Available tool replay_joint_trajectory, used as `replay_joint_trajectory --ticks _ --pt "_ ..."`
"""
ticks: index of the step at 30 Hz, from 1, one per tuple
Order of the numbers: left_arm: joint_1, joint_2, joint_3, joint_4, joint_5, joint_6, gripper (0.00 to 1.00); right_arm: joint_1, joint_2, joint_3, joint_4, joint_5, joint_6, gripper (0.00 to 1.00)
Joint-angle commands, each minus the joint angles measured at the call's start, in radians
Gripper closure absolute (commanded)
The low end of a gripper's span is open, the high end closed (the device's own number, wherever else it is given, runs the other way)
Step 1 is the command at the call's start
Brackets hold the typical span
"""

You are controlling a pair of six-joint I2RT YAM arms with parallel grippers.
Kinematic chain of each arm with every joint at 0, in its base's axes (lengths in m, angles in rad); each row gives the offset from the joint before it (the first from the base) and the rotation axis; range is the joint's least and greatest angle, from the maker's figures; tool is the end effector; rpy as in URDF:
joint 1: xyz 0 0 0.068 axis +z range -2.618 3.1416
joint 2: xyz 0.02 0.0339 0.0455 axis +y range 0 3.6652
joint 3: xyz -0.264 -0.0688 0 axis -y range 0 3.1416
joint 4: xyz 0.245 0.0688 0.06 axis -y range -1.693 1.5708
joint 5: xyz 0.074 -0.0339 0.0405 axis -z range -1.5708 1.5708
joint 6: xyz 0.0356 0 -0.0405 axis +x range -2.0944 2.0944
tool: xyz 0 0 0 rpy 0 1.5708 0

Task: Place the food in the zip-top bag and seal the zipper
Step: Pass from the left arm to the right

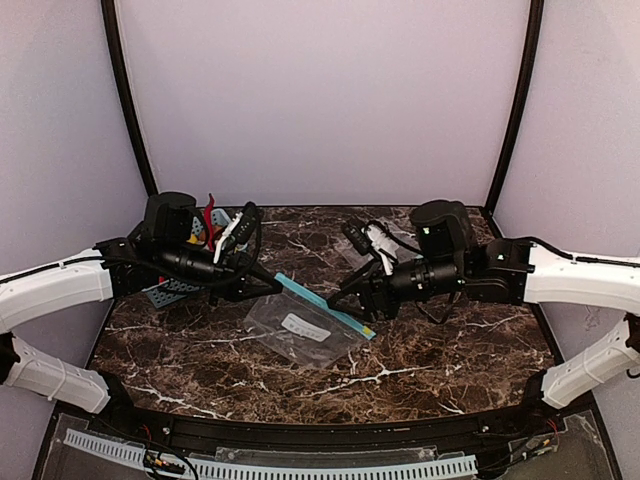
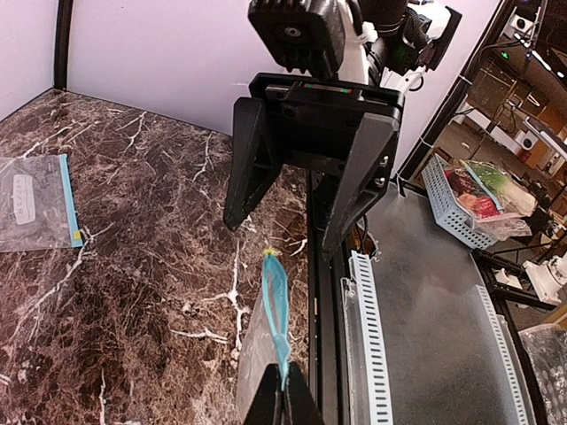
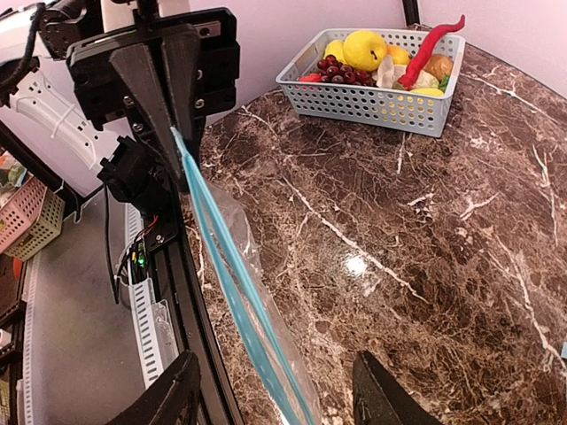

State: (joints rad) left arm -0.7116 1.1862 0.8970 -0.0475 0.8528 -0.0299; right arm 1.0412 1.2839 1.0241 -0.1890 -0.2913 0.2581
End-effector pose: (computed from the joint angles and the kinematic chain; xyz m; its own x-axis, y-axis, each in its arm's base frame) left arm 0.1831 -0.1933 0.3137 -0.2790 0.2146 -0.9360 0.9600 0.0404 -0.2769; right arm 0.1401 0.2597 0.3149 -0.4563 -0.2955 -0.8393 -0.8697 0.3475 0.3504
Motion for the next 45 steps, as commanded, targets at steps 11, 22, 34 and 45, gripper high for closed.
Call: replay_joint_trajectory --ticks 11,22,34,45 --pt "-0.008 0.000 0.026 -0.017 0.049 0.012 0.99 0.005 0.071 0.068 -0.032 0.000 -0.012 0.53" --pt "-0.008 -0.002 0.025 -0.017 0.051 0.012 0.99 0.004 0.091 0.082 -0.039 -0.015 -0.022 0.54" --pt "-0.009 -0.002 0.025 -0.017 0.054 0.012 0.99 -0.018 0.064 0.087 -0.036 -0.028 -0.025 0.55" --pt "-0.011 -0.001 0.025 -0.017 0.056 0.013 0.99 -0.037 0.067 0.088 -0.017 -0.063 -0.029 0.59"
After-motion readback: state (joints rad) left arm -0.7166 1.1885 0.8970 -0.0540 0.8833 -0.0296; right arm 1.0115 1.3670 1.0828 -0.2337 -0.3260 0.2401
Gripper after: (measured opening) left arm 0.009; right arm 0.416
